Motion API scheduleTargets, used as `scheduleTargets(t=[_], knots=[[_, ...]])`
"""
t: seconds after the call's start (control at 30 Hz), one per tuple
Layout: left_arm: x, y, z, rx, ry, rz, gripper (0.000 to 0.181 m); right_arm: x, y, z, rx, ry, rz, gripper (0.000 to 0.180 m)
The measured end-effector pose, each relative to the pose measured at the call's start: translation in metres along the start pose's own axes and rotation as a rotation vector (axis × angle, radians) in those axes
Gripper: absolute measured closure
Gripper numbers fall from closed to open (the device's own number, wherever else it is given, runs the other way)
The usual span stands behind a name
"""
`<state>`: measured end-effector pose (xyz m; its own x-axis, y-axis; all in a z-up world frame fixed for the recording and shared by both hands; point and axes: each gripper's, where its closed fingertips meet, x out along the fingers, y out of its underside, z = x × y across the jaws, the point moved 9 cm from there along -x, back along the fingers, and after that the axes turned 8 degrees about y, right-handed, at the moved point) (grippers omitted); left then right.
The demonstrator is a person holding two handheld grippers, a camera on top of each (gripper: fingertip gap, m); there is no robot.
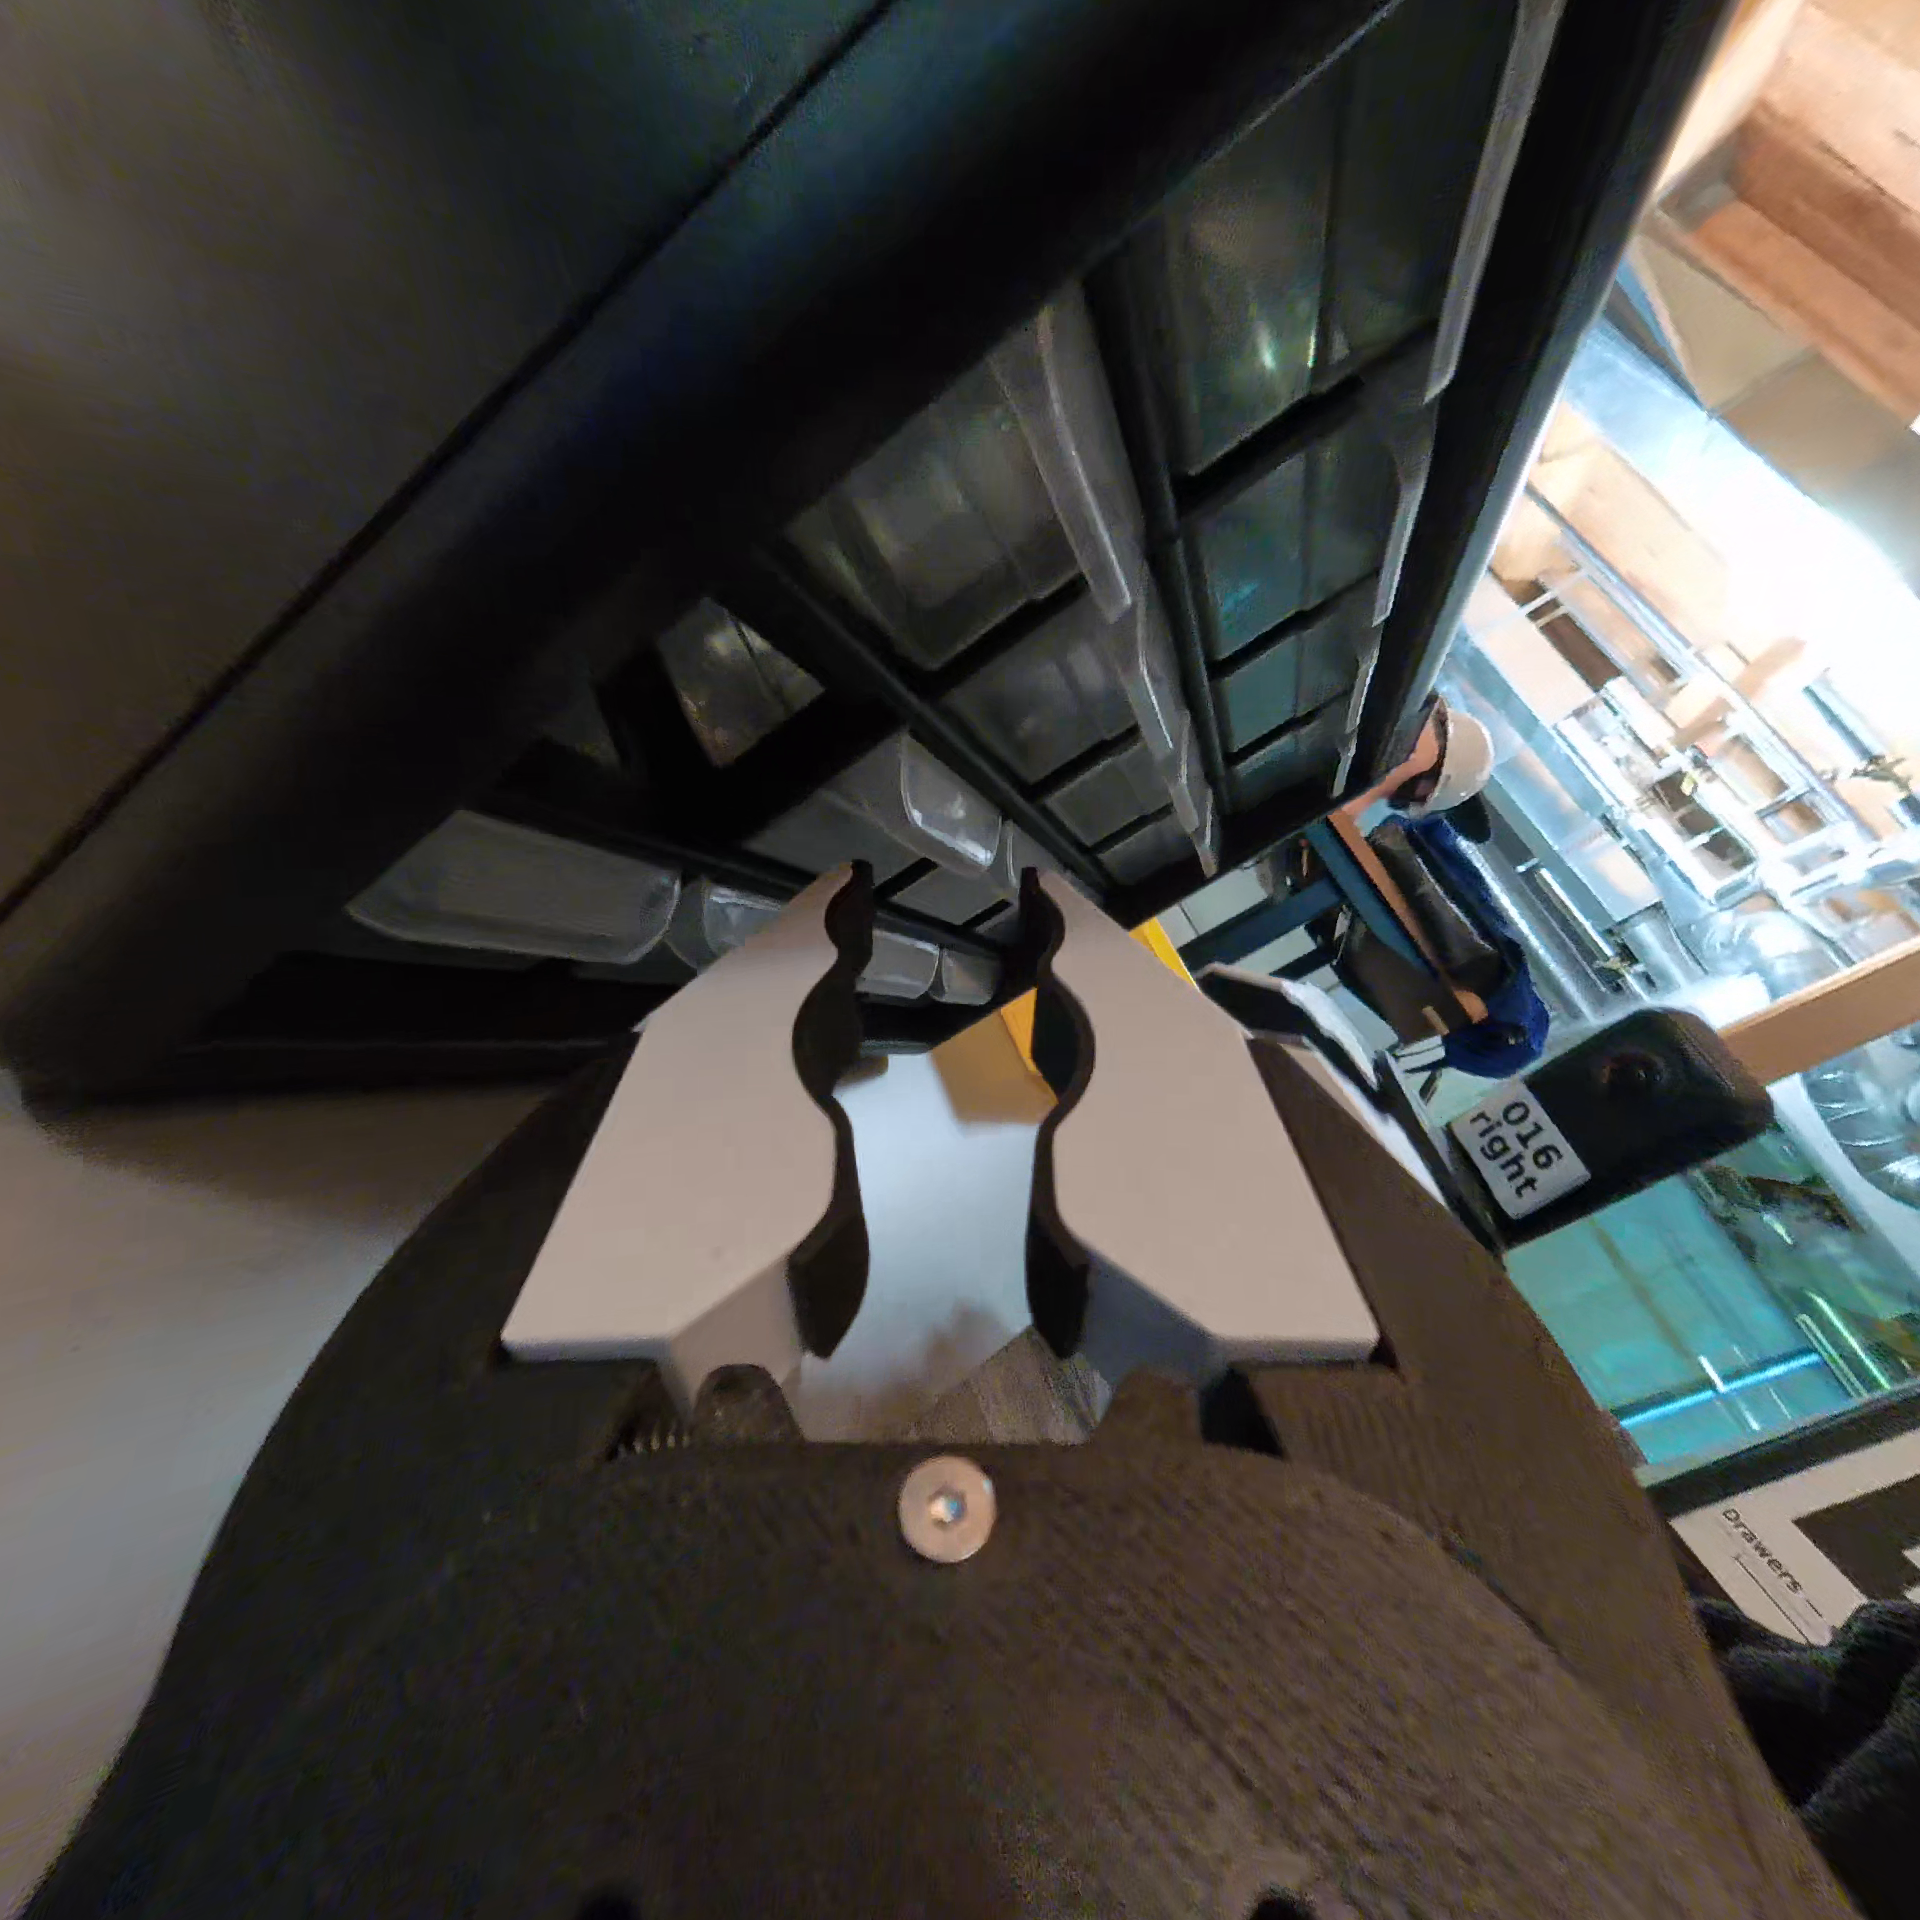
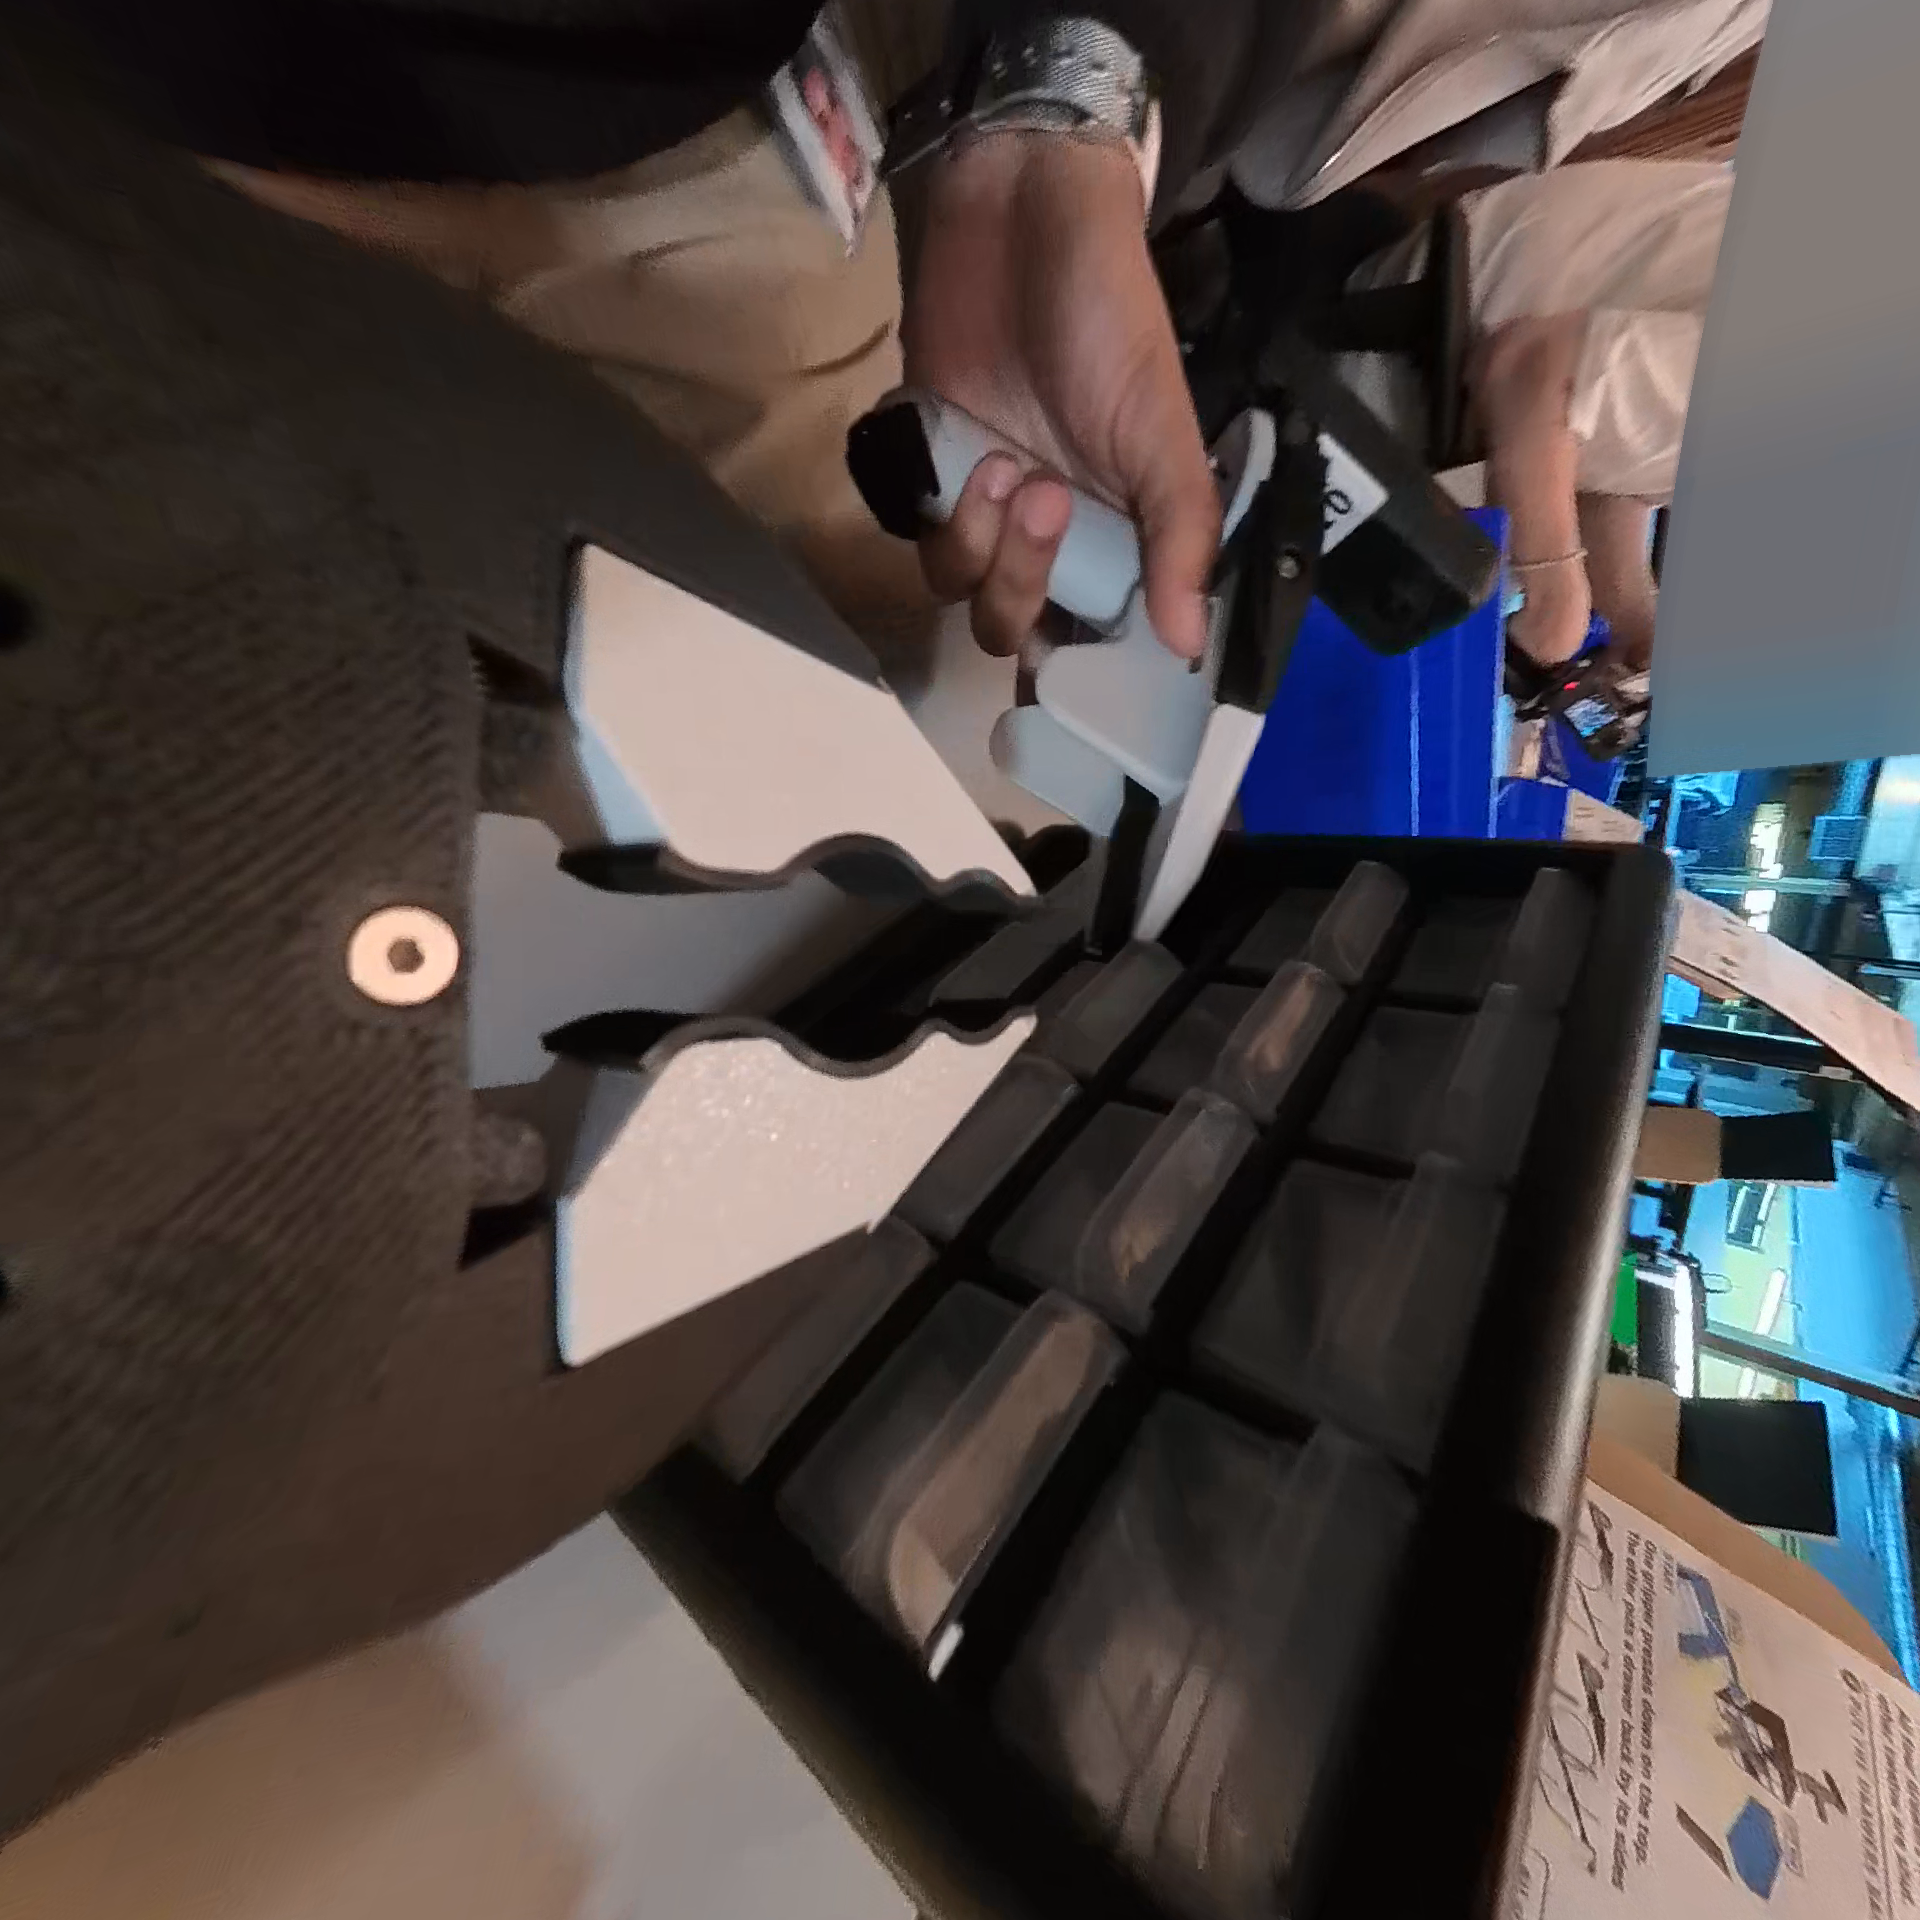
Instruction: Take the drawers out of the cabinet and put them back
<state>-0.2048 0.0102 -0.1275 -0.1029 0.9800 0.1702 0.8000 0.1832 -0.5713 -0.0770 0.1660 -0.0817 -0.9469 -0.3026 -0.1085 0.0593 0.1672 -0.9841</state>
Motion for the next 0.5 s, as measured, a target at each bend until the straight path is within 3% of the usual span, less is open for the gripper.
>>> scheduleTargets(t=[0.13,0.2,0.5], knots=[[0.014,-0.001,0.003,-0.021,0.017,0.026,0.156,0.003,0.003,0.006,-0.085,-0.004,0.027,0.163],[0.015,-0.002,0.006,-0.057,0.030,0.024,0.170,0.005,0.005,0.011,-0.128,-0.012,0.046,0.162],[-0.004,0.016,-0.005,-0.105,0.109,0.077,0.174,0.015,0.012,0.032,-0.411,0.055,0.122,0.153]])
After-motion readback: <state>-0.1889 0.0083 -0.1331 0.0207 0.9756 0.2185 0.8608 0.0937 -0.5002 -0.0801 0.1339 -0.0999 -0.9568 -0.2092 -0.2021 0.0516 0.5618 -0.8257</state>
